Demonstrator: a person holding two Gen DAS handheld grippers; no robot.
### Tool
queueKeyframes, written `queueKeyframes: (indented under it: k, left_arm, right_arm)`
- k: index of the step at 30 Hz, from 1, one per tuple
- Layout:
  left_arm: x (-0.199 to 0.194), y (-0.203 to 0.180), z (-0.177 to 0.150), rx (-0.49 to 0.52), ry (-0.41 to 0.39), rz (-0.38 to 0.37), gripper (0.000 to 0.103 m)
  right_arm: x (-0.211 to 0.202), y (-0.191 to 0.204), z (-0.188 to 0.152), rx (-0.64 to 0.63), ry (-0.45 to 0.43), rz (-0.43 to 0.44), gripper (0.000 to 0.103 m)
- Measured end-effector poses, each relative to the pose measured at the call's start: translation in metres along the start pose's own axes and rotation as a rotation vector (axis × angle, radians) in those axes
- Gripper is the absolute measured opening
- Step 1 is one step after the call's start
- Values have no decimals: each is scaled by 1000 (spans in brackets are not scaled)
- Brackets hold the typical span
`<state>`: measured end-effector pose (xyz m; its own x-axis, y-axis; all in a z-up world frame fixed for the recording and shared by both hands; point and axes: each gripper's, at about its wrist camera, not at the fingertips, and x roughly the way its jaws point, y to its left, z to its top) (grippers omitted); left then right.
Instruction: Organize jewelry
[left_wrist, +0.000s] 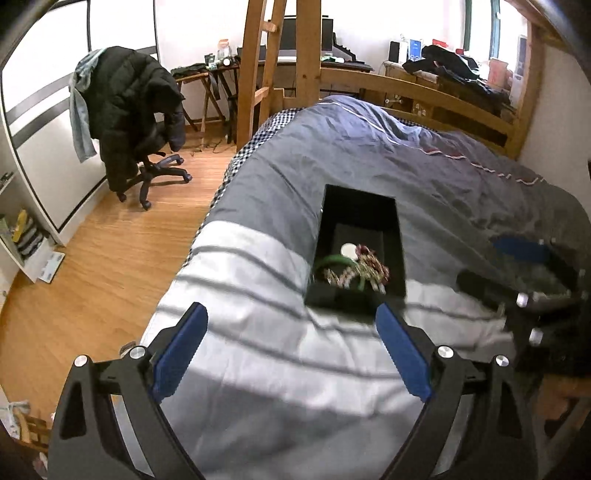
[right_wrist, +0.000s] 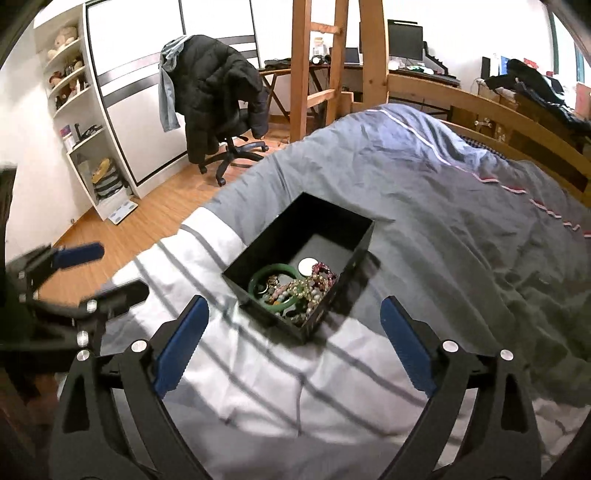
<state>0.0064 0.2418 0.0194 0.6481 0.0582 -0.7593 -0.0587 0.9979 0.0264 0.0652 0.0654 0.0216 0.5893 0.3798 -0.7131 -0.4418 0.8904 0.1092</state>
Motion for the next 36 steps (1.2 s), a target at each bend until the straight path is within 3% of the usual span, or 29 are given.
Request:
queueKeyframes:
  k: [6, 13, 24, 36]
  left_arm:
    - [-49, -12, -17, -9, -51, 37, 91]
    - [-33, -30, -34, 2, -45, 144, 94]
    - [-7, -38, -44, 7, -52, 91, 96]
    - [0, -20, -46, -80, -38, 20, 97]
  right_arm:
    - [-49, 0, -13, -6, -28, -27, 93]
    - [-70, -12, -36, 12, -29, -45, 93]
    - [-55, -19, -51, 21, -24, -38, 93]
    - [-44, -6, -57, -27, -17, -34, 93]
